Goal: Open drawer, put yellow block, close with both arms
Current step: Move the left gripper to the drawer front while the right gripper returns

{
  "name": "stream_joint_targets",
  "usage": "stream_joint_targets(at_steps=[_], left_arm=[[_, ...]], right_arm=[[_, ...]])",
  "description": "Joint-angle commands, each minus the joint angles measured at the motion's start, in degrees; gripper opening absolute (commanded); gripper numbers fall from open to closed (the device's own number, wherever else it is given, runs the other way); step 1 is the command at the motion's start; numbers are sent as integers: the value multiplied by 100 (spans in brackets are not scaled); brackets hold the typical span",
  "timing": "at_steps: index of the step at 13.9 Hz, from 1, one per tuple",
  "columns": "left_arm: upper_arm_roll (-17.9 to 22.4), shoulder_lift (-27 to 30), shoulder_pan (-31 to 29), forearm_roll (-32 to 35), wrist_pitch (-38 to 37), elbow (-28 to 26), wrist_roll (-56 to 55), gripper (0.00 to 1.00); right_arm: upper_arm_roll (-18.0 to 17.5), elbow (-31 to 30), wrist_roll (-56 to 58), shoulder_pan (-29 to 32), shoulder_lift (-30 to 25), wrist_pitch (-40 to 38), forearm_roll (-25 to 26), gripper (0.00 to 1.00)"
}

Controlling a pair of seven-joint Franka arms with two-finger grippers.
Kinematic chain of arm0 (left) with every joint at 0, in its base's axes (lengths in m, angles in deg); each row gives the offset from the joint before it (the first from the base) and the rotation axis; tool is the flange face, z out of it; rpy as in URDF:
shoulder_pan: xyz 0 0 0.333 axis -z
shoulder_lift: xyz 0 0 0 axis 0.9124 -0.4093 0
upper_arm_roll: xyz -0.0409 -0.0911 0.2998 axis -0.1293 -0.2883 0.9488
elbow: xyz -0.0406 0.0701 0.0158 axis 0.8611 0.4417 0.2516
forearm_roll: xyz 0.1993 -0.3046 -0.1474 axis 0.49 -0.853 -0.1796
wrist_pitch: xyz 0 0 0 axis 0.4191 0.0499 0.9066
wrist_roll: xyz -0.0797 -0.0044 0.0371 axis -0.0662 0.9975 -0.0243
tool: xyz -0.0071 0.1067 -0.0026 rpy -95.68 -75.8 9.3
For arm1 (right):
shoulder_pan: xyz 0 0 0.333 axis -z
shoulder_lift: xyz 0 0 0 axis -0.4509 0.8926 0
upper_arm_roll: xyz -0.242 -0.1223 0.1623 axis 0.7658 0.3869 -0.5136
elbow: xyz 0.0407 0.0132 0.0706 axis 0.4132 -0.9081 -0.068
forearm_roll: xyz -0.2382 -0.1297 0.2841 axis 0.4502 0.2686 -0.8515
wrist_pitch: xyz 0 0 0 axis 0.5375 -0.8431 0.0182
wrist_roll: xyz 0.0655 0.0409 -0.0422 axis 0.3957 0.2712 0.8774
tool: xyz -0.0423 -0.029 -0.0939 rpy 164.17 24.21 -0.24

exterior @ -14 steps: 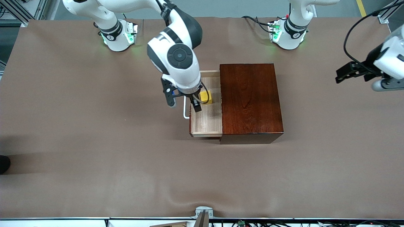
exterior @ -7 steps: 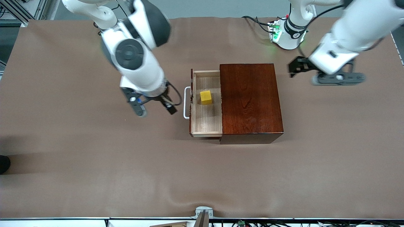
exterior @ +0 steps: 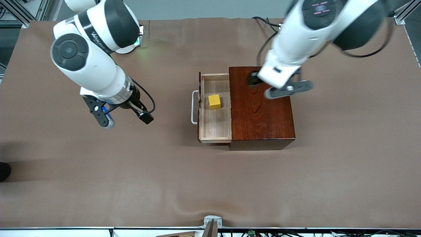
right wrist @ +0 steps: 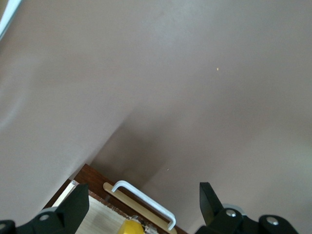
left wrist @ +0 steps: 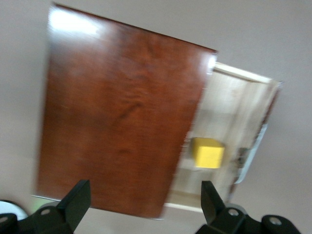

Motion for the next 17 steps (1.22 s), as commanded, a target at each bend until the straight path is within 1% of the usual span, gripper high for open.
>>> stream_joint_targets(at_steps=[1,4,5,6,9,10,13,14,16,17], left_arm=[[66,-622,565,-14,595,443,-1235,100],[162,-1175,1084,21,1475,670,-2589,100],[354,-1386,1381,73,1730,837,-3054,100],[643,-1562,1750,100,1959,960,-3450,100],[1943,-2098,3094,83,2653,1180,-4453,100],[2147,-2239,3324,74,2916,1259,-4769,100],[2254,-2687,3580,83,3558,1286,-5648,100],[2359,-2828,3695,83,3708,1278,-5878,100],[2596,-3092,3958,83,3885,1287,-6422,100],[2711,-3163,4038,83,3912,1278,-6808,100]], right_arm=[[-74,-86,948,363,-291,-344,42,100],[-83,-104,2581,881,-536,-652,34,100],[-83,-104,3030,1030,-607,-801,42,100],[-83,-113,3391,1188,-695,-898,42,100],[-83,-139,4393,1654,-949,-1215,34,100],[-83,-139,4797,1830,-1029,-1337,42,100],[-74,-235,6106,2314,-1266,-1575,51,100],[-74,-340,6441,2376,-1371,-1576,147,100],[-82,-621,6900,2385,-1643,-1506,550,100],[-83,-797,7023,2385,-1775,-1401,604,100]])
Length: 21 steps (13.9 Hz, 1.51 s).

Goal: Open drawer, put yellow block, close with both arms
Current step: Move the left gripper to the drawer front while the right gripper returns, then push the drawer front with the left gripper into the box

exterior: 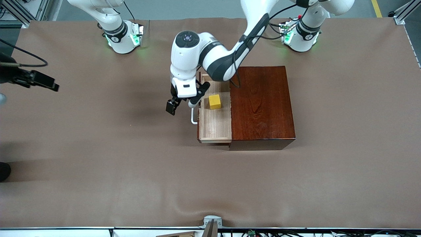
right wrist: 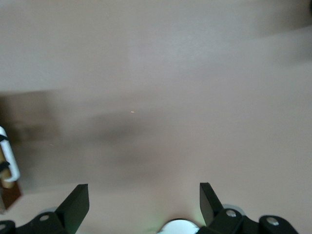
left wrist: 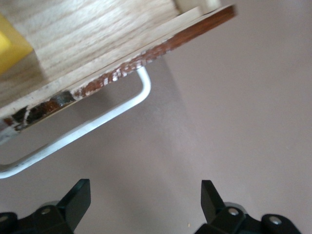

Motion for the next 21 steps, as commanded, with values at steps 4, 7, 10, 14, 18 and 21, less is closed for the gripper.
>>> stream_joint_targets(at_steps=[4,7,10,14,18,21], left_arm=[[299,-340,241,82,72,189,-1019,100],[308,-384,232,135,-227,172,-992,100],[299,-411,232,135,-455,163,-966,100],[308,-384,180,231,-815,128,-861,100],[317,-226,39,249,-1159,128,-781,100],[317,-69,-163,267,-1501,101,-773,100]], right_arm=[[-121,-1579,496,21,-1116,671,263,100],[-103,-1872,1644,135,-1276,901,263,100],[-121,-1776,1797,153,-1267,778,254,100],[-112,-1232,1789,188,-1136,769,219,100],[-103,-1231,1789,258,-1039,769,211,100],[-112,-1196,1815,268,-1004,778,210,100]])
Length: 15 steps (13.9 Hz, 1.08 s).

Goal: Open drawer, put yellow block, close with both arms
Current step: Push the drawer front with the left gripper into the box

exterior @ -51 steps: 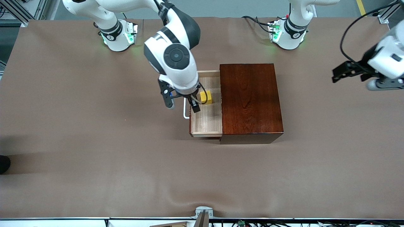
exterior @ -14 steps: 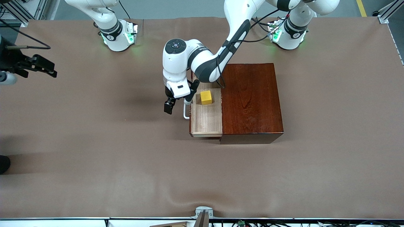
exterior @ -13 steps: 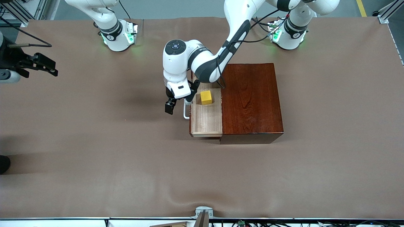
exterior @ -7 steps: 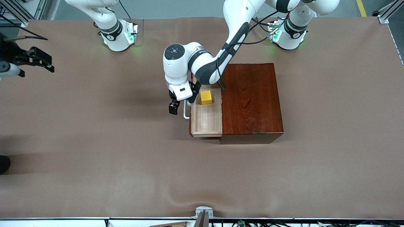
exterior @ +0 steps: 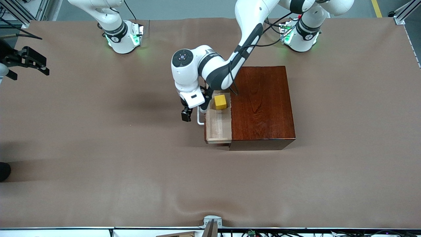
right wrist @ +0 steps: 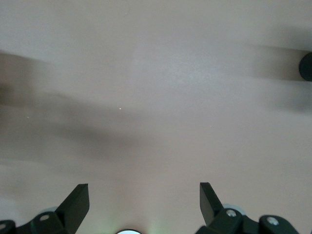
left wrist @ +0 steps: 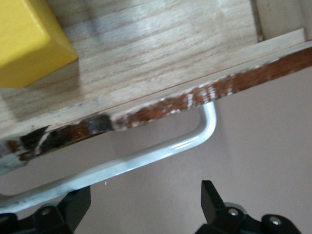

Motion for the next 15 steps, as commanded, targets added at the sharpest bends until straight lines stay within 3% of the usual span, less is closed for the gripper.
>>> stream_joint_targets(at_steps=[1,4,7,15], left_arm=[[28,265,-162,197,-523,-90,23,100],[28,310,-215,206,-780,-117,31,100],[28,301,-232,206,-1008,-178,57,100],[36,380,-417,215,-1650,-196,172,100]], right_arm=[[-31,116,102,22,39,-14,97,100],[109,125,128,-22,39,-14,106,100],[522,125,356,-277,39,-14,106,100],[523,90,278,-269,48,-23,106,100]])
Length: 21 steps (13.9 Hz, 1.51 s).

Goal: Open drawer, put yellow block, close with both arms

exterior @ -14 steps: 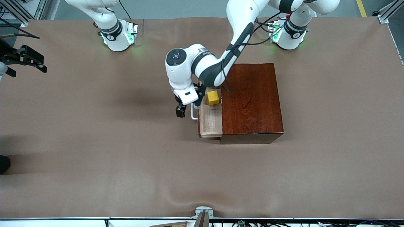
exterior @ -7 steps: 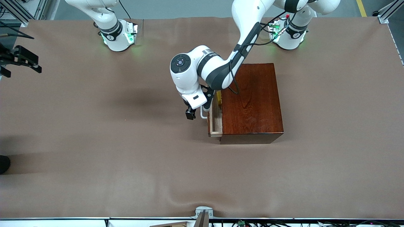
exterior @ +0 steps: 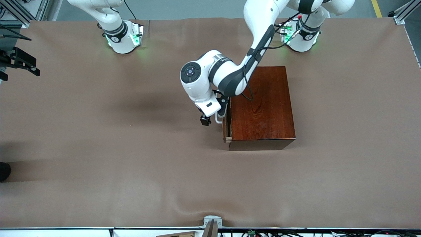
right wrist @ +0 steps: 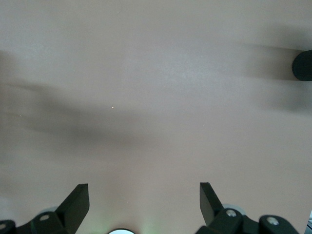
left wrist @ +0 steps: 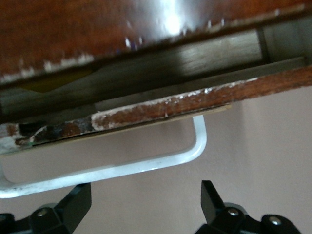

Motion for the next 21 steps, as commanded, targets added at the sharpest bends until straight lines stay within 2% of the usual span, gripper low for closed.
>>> stream_joint_targets(at_steps=[1,7,10,12,15,21], left_arm=[[13,193,-79,160,-290,-185,137,100],[-5,246,-123,151,-379,-150,278,100],[-75,429,-123,90,-326,-36,742,100],[-32,1095,-149,55,-317,-71,1486,100],[-49,1958,-719,11,-614,-203,2779,100],[-58,2732,-2010,-270,-1783,-220,6029,100]], right_arm=[[62,54,-16,-50,32,-31,97,100],[70,28,-16,-49,32,-93,88,100],[62,80,-25,-14,172,-67,-8,100],[62,80,-25,-14,191,-49,-8,100],[62,89,-25,-15,217,-31,-122,100],[70,98,-25,47,226,-31,-237,100]])
